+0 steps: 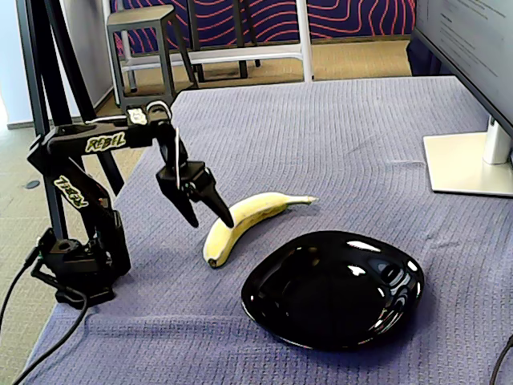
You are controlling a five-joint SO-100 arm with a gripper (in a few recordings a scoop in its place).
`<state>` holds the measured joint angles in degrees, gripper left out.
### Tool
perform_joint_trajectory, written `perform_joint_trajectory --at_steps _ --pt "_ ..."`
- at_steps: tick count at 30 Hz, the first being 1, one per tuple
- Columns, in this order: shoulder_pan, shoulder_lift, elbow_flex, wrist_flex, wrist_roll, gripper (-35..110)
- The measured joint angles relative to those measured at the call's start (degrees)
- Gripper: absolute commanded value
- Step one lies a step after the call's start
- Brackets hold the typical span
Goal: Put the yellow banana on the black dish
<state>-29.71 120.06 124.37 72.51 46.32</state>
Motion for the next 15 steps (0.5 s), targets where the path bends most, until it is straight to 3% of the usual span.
perform_joint_trajectory --at_steps 15 --pt "-3.3 -18.5 -19.5 10.5 12.9 42"
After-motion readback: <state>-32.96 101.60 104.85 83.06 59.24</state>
